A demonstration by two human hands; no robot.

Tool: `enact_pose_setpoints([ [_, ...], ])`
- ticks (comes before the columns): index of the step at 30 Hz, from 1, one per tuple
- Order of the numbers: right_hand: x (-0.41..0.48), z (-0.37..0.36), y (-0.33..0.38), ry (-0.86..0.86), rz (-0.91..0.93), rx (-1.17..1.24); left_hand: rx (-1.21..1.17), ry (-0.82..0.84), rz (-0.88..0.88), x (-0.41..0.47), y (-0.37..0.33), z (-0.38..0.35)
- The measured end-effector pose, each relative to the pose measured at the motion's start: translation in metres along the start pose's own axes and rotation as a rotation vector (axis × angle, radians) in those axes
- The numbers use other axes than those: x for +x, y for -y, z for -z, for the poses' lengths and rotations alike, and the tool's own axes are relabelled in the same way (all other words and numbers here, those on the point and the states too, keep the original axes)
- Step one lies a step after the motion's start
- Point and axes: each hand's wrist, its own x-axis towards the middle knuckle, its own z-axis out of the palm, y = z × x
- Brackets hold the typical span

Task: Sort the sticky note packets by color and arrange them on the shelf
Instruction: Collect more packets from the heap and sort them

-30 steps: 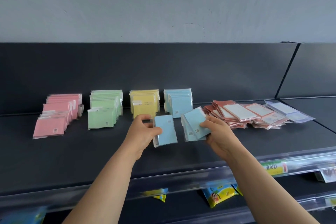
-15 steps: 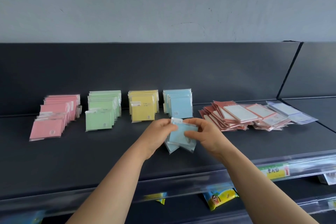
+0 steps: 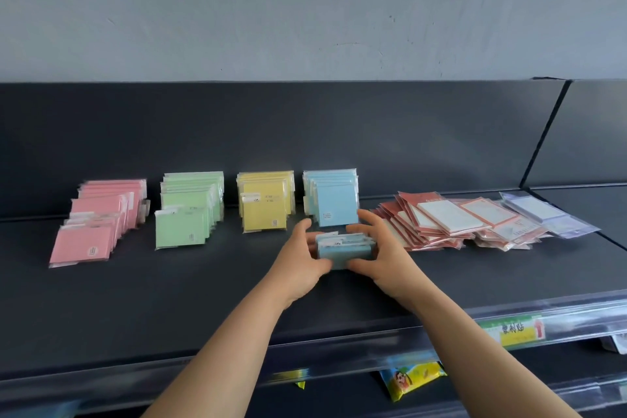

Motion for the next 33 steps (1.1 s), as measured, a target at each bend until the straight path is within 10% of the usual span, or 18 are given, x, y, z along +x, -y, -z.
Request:
enact_pose_setpoints([
  [15,0.060,0.008,0.000,-0.194,-0.101,-0.190,0.217,-0.239,-0.050,0.062,-0.009,-0.016],
  [33,0.076,0.012,-0.011,-0.021,-0.144,-0.138,0.362,-0.113,0.075,0.081,0.000,-0.011],
])
